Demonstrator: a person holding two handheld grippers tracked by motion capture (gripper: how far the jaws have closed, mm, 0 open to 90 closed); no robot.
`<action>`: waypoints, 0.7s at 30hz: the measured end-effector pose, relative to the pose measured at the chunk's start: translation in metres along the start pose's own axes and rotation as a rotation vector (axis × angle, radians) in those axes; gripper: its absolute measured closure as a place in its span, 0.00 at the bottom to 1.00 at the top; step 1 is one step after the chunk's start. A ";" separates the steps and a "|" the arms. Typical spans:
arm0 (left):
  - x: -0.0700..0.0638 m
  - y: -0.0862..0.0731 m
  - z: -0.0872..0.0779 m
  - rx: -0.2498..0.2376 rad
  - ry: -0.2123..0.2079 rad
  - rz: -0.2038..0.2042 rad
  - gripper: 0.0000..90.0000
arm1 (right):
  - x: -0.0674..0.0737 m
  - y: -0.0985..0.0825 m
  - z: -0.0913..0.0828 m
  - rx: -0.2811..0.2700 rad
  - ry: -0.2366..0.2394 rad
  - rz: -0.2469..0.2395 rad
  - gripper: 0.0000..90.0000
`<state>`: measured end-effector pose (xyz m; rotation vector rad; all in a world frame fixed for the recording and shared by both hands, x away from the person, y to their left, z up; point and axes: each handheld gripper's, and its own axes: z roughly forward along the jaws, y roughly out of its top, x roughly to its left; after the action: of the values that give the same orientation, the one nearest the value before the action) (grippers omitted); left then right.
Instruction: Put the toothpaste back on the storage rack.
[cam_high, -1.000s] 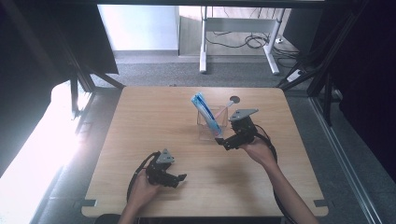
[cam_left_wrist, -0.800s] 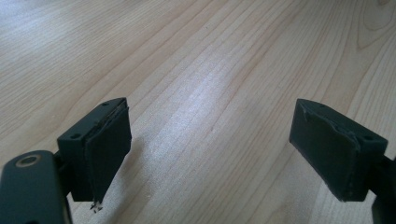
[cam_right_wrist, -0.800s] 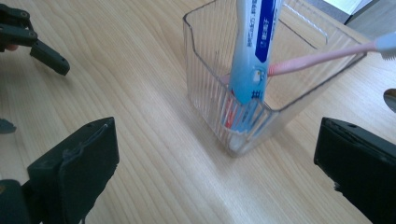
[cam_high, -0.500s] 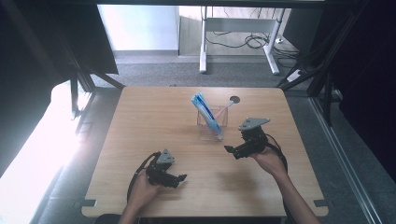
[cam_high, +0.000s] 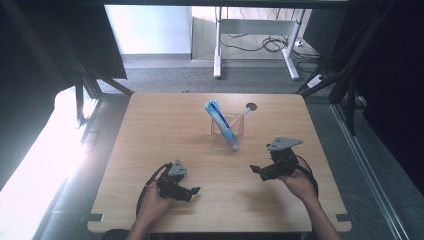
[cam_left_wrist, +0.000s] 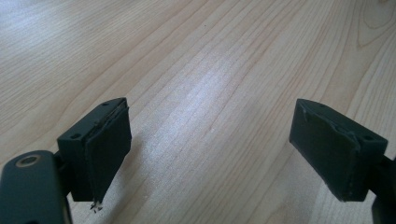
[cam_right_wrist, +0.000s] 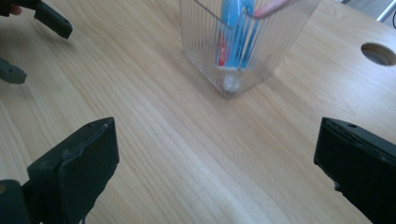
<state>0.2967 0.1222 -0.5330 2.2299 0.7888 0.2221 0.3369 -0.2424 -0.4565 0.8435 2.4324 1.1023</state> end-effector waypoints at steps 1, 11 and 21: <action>0.000 0.000 0.000 0.000 -0.001 -0.003 0.15 | 0.000 -0.003 -0.001 0.001 0.000 0.006 0.00; 0.000 0.000 0.001 0.000 -0.002 -0.005 0.15 | 0.003 -0.031 -0.007 -0.016 -0.006 0.046 0.00; 0.001 -0.002 0.003 0.017 -0.004 -0.011 0.15 | 0.009 -0.056 -0.005 -0.014 -0.003 0.079 0.00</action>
<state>0.2973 0.1219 -0.5366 2.2412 0.8033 0.2061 0.3067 -0.2688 -0.4969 0.9435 2.4051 1.1432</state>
